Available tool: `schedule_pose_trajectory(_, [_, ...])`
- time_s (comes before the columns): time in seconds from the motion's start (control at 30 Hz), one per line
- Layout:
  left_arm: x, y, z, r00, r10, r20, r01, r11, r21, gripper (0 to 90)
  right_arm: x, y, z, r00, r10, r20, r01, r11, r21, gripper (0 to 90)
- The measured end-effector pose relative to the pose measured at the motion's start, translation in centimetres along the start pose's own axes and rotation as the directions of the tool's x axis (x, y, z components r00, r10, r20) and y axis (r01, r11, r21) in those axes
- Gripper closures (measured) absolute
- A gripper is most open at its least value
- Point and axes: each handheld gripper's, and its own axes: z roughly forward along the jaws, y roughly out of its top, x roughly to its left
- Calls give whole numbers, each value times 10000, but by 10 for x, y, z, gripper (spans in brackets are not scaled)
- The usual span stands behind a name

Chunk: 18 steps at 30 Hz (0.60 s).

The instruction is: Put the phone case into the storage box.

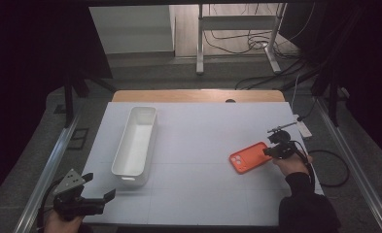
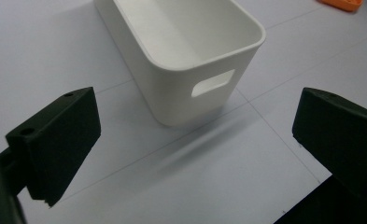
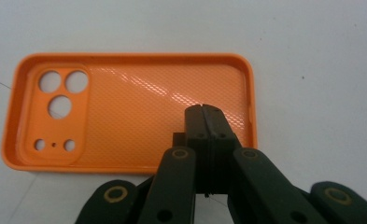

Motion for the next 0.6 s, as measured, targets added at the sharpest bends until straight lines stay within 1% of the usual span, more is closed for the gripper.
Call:
schedule_pose_trajectory(0.07, [0,0,0,10000,6,-1,-6,10000,6,19,-1,-1,1,10000,12,30,-12,10000,16,892])
schedule_pose_trajectory(0.17, [-1,0,0,10000,39,-6,-39,10000,25,19,-2,-3,3,10000,21,35,-22,9998,186,893])
schedule_pose_trajectory(0.3, [-1,0,1,10000,70,-23,-70,10000,47,20,-1,-4,5,9999,16,138,-22,9991,430,893])
schedule_pose_trajectory(0.4, [-1,1,1,10000,76,-24,-76,10000,57,20,0,-5,5,9998,28,177,-37,9989,478,893])
schedule_pose_trajectory(0.6, [-1,1,1,9999,100,-34,-100,9999,77,23,1,-9,2,10000,8,49,-11,9985,543,893])
